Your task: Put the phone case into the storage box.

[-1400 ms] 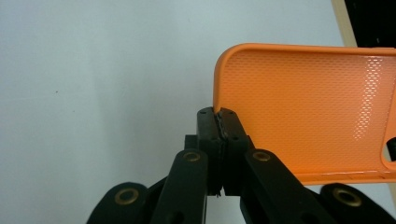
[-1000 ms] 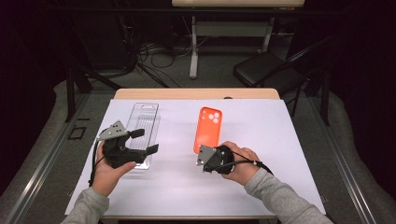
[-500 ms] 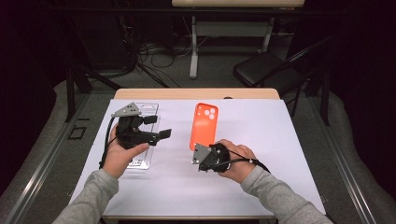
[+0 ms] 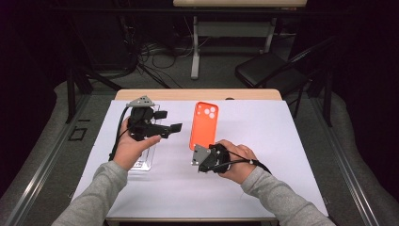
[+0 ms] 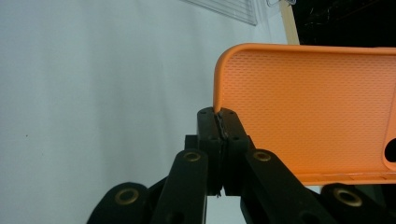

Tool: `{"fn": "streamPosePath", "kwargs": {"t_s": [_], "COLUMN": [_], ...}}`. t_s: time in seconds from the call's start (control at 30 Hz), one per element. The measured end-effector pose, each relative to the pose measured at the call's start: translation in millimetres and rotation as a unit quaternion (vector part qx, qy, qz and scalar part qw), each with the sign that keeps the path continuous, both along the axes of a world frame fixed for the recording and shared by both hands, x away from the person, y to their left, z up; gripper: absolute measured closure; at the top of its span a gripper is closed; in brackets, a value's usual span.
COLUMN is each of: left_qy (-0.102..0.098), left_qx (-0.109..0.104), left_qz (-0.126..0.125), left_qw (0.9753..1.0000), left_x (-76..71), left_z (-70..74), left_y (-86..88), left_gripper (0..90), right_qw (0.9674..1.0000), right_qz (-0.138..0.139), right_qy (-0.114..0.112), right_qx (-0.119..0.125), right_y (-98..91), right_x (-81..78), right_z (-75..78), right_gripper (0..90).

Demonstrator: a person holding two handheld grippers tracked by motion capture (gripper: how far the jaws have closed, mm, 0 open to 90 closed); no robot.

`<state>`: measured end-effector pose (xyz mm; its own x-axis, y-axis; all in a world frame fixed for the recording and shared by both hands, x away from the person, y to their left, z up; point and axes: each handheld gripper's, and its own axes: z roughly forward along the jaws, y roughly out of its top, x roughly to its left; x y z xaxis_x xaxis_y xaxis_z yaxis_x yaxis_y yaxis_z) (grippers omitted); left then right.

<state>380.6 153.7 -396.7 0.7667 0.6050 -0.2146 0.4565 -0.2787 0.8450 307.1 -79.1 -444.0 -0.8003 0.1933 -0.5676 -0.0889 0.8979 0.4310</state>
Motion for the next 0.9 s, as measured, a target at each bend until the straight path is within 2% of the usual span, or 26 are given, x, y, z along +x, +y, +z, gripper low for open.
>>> {"fn": "streamPosePath", "kwargs": {"t_s": [0.17,0.53,0.67,0.9], "left_qy": [0.012,0.061,0.079,0.088], "left_qx": [0.0,0.01,0.002,-0.004], "left_qz": [0.001,-0.005,-0.007,-0.01], "left_qw": [0.9999,0.9981,0.9969,0.9961], "left_x": [4.4,14.0,18.0,19.7], "left_z": [2.4,3.8,-0.2,-2.0], "left_y": [-7.1,-22.7,-27.0,-30.1], "left_gripper": [21.5,31.6,34.9,40.6], "right_qw": [0.9999,0.9996,0.9996,0.9996], "right_qz": [0.003,0.008,0.007,0.006], "right_qy": [-0.012,-0.027,-0.028,-0.028], "right_qx": [-0.005,-0.002,-0.002,-0.003], "right_y": [2.0,6.2,6.7,7.4], "right_x": [-0.2,-1.8,-2.4,-2.7], "right_z": [-0.5,-0.8,-0.5,-0.9], "right_gripper": [89.6,89.5,89.5,89.5]}}
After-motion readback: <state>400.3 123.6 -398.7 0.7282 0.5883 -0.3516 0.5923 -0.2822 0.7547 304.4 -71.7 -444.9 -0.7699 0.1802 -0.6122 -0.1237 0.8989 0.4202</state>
